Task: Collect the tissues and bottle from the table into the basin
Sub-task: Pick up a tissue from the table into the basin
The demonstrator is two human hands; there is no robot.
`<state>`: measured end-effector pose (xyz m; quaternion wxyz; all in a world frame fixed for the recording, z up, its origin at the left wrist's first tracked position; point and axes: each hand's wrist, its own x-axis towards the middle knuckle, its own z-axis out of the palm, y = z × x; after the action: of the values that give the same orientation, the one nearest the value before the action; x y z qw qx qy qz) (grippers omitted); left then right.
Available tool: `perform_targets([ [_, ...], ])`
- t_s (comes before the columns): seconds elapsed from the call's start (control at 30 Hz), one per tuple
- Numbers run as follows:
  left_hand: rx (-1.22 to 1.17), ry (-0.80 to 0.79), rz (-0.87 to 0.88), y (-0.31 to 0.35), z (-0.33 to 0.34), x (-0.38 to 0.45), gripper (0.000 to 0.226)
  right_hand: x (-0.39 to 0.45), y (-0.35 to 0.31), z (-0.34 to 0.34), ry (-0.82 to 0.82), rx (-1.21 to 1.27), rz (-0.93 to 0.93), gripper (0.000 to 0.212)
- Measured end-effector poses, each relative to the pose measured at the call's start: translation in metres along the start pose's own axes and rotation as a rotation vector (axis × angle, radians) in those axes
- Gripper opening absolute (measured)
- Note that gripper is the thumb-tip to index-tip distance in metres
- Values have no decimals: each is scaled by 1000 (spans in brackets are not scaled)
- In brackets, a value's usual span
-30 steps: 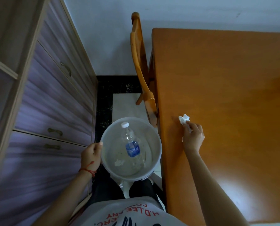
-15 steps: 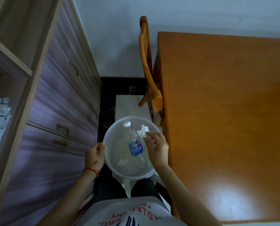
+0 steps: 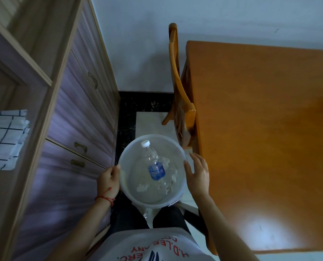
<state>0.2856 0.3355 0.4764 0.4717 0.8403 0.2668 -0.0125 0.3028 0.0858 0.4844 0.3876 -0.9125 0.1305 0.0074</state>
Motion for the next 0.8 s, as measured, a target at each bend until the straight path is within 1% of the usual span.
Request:
perform_targets([
  [0.1, -11, -12, 2, -4, -5, -1, 43, -3, 3, -2, -102, 75, 156, 40],
  [0.23, 7, -17, 18, -11, -12, -3, 42, -16, -6, -6, -118, 211, 211, 25],
  [0.43, 15, 14, -10, -17, -20, -26, 34, -38, -4, -11, -137, 229, 143, 21],
  [0.57, -3, 37, -34, -27, -22, -56, 40, -58, 7, -18, -179, 246, 110, 19],
  [0.7, -61, 75, -82, -34, -24, -95, 40, -83, 19, -28, -208, 260, 45, 15],
  [0.8, -71, 91, -104, -41, -28, -123, 41, -104, 27, -34, -214, 233, 22, 17],
])
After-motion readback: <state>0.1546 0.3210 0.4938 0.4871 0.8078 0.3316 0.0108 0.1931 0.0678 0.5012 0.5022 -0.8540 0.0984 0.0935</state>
